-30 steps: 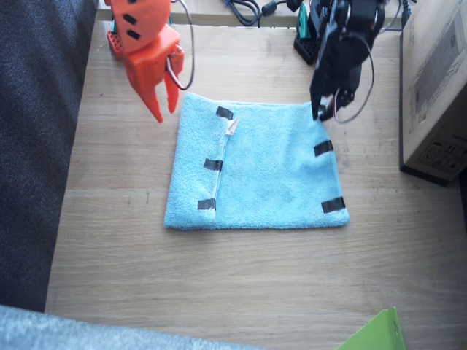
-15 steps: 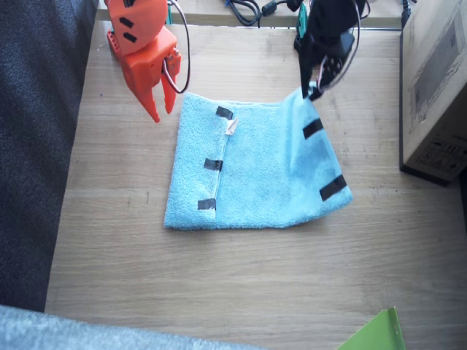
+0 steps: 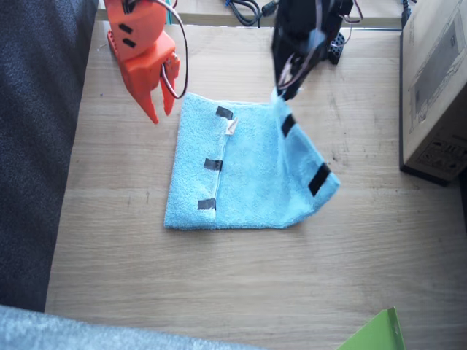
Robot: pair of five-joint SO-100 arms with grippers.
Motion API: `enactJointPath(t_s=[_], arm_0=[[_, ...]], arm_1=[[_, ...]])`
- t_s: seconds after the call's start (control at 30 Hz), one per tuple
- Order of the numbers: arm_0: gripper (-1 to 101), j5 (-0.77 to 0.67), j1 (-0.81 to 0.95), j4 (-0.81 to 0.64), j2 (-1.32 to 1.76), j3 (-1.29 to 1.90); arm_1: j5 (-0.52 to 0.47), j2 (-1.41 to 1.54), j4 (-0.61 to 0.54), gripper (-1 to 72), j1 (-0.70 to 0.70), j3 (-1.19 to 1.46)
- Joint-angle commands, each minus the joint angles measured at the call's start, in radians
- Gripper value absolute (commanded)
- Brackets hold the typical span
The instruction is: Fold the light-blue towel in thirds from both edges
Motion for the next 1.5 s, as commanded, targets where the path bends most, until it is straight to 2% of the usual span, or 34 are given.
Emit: enactJointPath(t_s=[0.0,0.4,0.87,1.1,1.3,1.47], arm_0=[[0,0.008,-0.035,0.026,-0.067,-0.117],[0,0.025,-0.129,0.207,-0.459,-0.673],[1,0.017,-0.187,0.215,-0.586,-0.781],[30,0.069,-0.216,0.219,-0.577,-0.750],[33,0.106,-0.201,0.221,-0.485,-0.784],[33,0.141,-0.078,0.221,-0.293,-0.811]], arm_1=[[0.018,0.061,0.003,13.1,0.014,0.017],[0.034,0.078,-0.029,13.0,0.023,0.086],[0.041,0.098,-0.080,13.5,0.029,0.170],[0.044,0.098,-0.077,13.7,0.029,0.173],[0.048,0.101,-0.080,13.8,0.021,0.186],[0.040,0.106,-0.097,13.7,-0.011,0.221]])
